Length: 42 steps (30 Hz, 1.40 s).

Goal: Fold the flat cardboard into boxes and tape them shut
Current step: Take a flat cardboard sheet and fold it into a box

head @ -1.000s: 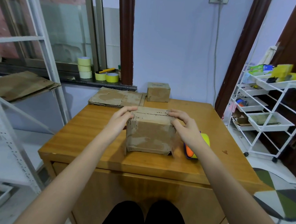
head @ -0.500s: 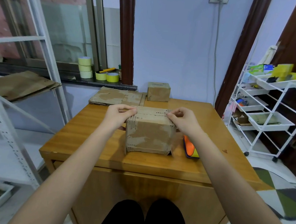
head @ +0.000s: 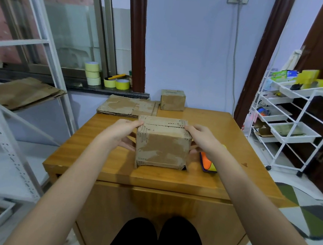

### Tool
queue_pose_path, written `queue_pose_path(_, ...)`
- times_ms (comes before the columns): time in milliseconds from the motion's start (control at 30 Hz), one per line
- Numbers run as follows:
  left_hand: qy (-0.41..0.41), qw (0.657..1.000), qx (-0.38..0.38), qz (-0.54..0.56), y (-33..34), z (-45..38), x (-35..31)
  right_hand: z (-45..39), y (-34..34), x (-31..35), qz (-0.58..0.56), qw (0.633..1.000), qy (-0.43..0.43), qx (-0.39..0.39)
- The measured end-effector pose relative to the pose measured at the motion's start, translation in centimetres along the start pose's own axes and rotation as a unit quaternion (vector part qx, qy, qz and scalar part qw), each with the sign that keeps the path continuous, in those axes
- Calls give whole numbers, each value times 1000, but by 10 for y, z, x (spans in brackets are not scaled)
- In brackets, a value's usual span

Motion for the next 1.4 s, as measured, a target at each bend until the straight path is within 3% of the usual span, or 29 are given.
queue_pose_path(233, 163, 980, 18, 111, -10, -2, -10, 8, -6, 28, -48, 978, -192, -64)
queue_pose_path(333, 218, 974, -2, 56, -7, 2, 1, 12, 3, 15, -58, 969, -231, -60)
queue_pose_path(500, 260, 965, -36, -17, 16, 5, 36, 11, 23, -31, -80, 975, -197, -59)
queue_pose_path(667, 244, 967, -54, -41, 24, 4, 57, 9, 33, -61, -50, 987, -140, -65)
queue_pose_path(900, 251, 955, -111, -110, 16, 2, 70, 10, 32, -67, -46, 996, -52, -64)
queue_pose_path(1067, 247, 954, -145, -94, 13, 0, 69, 0, 25, -71, -32, 997, 11, -73)
queue_pose_path(1233, 252, 955, -148, -56, 12, 2, 70, 4, 25, -69, -67, 995, -7, -67)
queue_pose_path(1400, 266, 942, -153, -133, 13, 3, 64, 7, 23, -66, -90, 992, -27, -79)
Point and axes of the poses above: each hand's wrist, its own z-axis away from the middle knuckle, its own y-axis out of the palm, x = y × z, the point moved 8 cm from there along -z, towards the middle knuckle
